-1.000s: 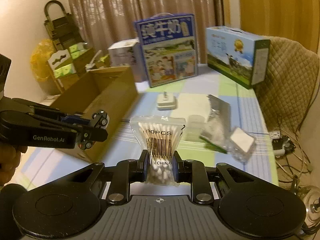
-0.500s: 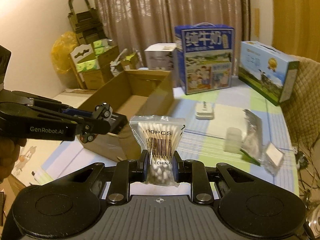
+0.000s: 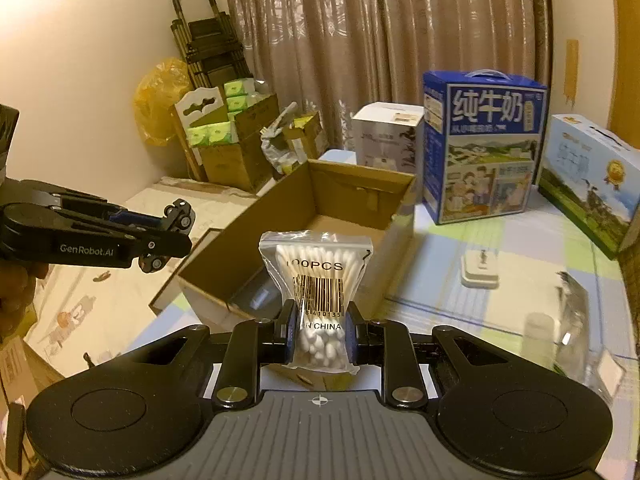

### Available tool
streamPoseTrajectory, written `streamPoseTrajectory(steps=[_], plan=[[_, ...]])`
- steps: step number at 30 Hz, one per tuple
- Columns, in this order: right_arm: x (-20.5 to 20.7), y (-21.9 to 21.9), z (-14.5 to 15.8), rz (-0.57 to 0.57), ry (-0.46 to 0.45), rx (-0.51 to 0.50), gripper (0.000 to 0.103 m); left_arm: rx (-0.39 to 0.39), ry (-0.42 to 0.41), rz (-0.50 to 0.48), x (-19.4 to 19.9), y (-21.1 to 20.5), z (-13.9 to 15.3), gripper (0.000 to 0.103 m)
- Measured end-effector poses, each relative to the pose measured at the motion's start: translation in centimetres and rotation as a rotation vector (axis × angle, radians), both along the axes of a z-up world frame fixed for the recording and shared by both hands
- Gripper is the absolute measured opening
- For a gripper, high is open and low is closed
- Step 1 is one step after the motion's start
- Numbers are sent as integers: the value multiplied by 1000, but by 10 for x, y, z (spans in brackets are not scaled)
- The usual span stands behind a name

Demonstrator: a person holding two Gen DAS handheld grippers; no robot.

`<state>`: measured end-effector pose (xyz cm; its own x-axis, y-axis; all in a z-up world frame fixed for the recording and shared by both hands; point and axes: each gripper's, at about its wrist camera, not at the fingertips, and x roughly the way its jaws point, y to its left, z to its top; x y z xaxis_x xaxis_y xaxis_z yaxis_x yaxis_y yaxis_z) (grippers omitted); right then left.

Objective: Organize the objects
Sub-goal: 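Carry the toy car with the left tool while the right tool carries the swab bag to the cardboard box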

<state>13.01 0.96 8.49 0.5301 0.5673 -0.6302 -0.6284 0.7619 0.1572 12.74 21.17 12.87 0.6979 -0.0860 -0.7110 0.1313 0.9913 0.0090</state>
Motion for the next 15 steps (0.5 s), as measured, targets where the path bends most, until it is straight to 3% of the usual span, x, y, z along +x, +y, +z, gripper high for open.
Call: streamPoseTrajectory(steps=[15], plan=[[60,45,-32,-28,58,33,20,-16,74,6,66,31,-50,26]])
